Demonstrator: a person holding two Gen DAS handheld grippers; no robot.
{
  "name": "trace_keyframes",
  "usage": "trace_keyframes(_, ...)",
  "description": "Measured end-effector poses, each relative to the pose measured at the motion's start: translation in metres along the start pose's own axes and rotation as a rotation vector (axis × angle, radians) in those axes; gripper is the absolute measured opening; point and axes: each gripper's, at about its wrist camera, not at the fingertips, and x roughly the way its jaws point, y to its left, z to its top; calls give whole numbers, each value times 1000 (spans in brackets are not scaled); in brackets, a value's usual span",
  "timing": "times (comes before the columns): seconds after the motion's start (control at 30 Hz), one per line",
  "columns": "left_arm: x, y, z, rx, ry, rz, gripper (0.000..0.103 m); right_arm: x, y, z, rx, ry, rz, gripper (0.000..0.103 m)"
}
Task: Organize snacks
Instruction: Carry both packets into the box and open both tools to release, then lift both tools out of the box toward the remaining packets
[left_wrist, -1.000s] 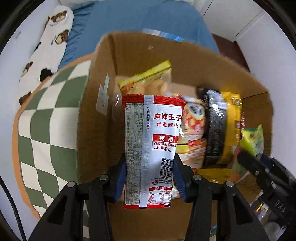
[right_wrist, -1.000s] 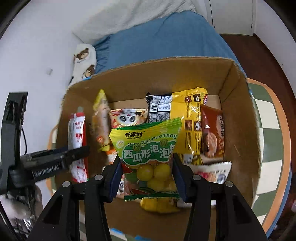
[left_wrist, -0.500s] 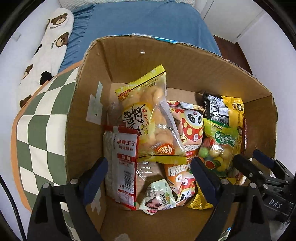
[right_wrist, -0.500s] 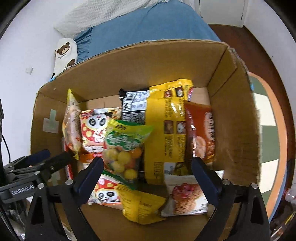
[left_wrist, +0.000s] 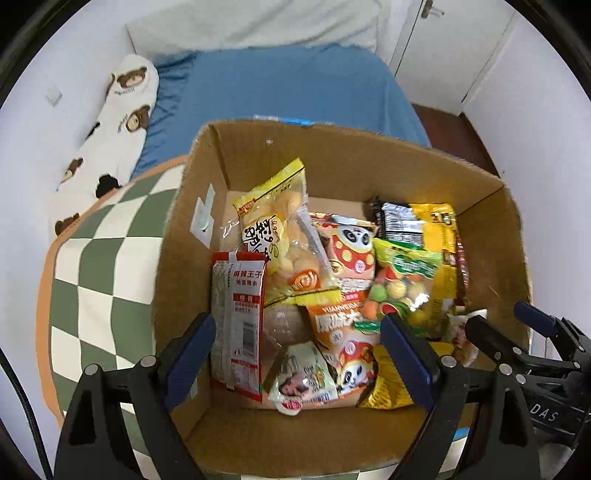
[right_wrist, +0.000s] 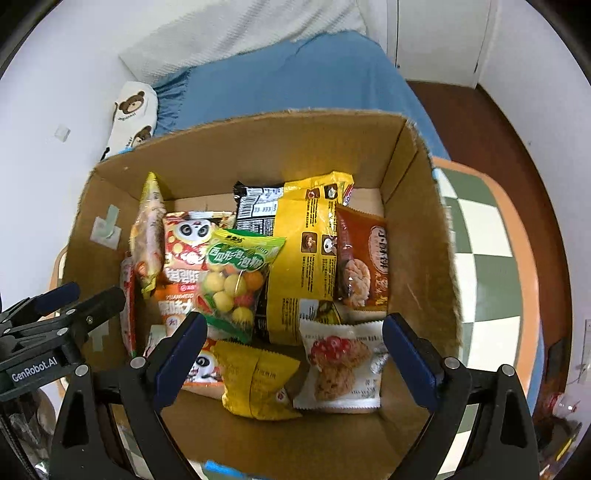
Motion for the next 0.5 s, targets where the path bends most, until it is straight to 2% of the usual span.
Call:
trace_keyframes(0.2,-42,-3,-29,4,-118,14,91,-40,8,-26,-25,-85,0,98)
trace_keyframes(0.5,-101,-5,-73,4,-251,18,91,-99,18,-68,-44,-213,10,98)
